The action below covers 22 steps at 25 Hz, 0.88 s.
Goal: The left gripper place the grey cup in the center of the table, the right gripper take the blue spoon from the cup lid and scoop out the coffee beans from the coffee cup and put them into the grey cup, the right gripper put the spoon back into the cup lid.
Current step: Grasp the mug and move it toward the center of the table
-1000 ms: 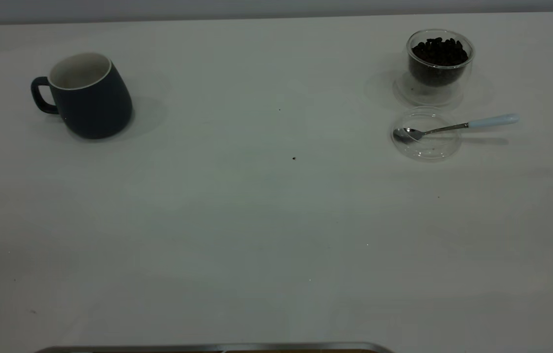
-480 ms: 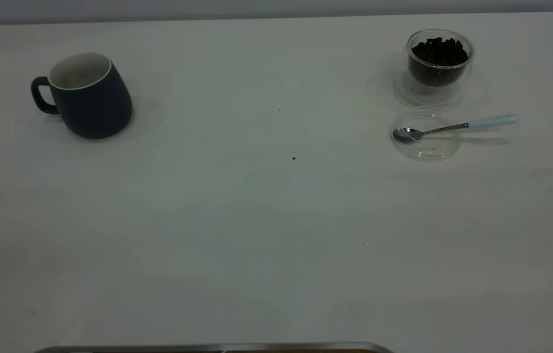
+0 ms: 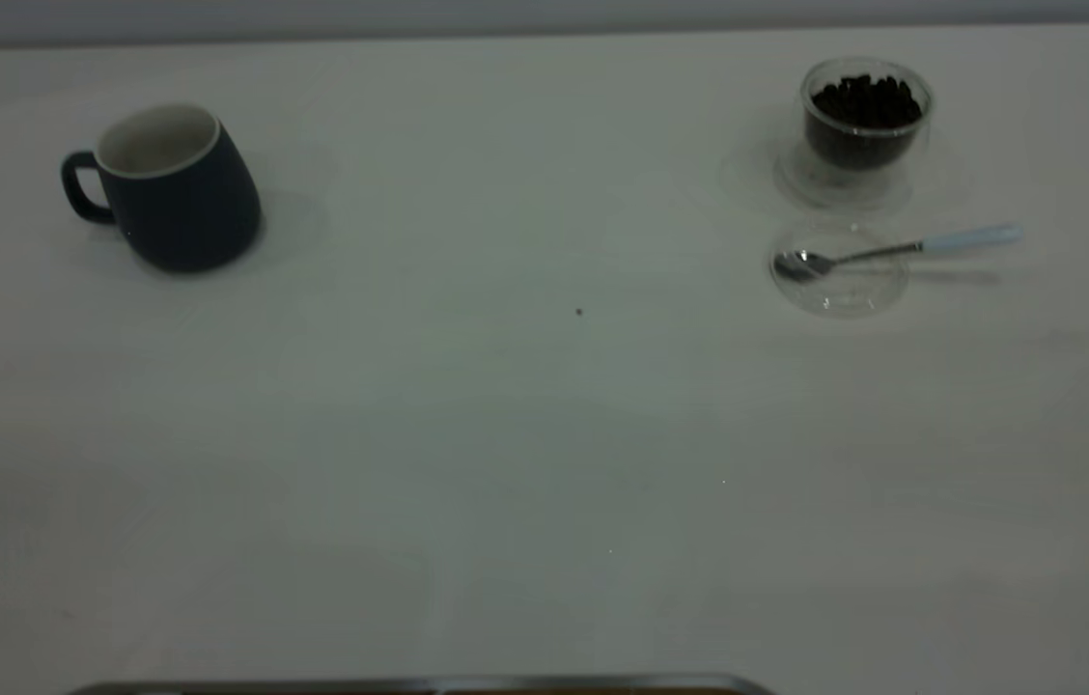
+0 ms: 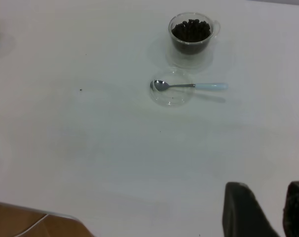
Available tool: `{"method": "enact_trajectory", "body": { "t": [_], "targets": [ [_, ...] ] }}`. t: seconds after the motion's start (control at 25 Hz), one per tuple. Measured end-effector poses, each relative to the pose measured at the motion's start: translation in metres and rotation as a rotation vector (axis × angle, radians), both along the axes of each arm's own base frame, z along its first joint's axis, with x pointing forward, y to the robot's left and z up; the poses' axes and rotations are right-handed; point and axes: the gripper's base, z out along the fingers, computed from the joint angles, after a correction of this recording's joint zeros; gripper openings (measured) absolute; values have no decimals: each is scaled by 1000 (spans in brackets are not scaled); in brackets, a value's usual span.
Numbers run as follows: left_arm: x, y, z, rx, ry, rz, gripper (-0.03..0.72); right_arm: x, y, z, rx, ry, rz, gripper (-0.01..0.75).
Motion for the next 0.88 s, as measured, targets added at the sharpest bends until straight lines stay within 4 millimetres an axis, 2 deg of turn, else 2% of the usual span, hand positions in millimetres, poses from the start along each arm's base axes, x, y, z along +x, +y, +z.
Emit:
{"method": "enact_trajectory", "body": {
  "t": [0.12, 0.2, 0.32, 0.44, 0.6, 0.88],
  "targets": [
    [20, 5, 25, 56, 27, 41, 337, 0, 0, 0, 0, 0, 0, 240],
    [45, 6, 41, 68, 11, 46, 337, 0, 0, 0, 0, 0, 0, 240],
    [86, 4, 54, 72, 3, 35, 371, 0, 0, 0, 0, 0, 0, 240],
    [128, 2, 51, 78, 65, 24, 446, 0, 0, 0, 0, 0, 0, 240],
    [185, -1, 36, 75, 182, 24, 532, 0, 0, 0, 0, 0, 0, 240],
    [288, 3, 2, 201, 364, 9, 555, 0, 0, 0, 0, 0, 0, 240]
  ]
}}
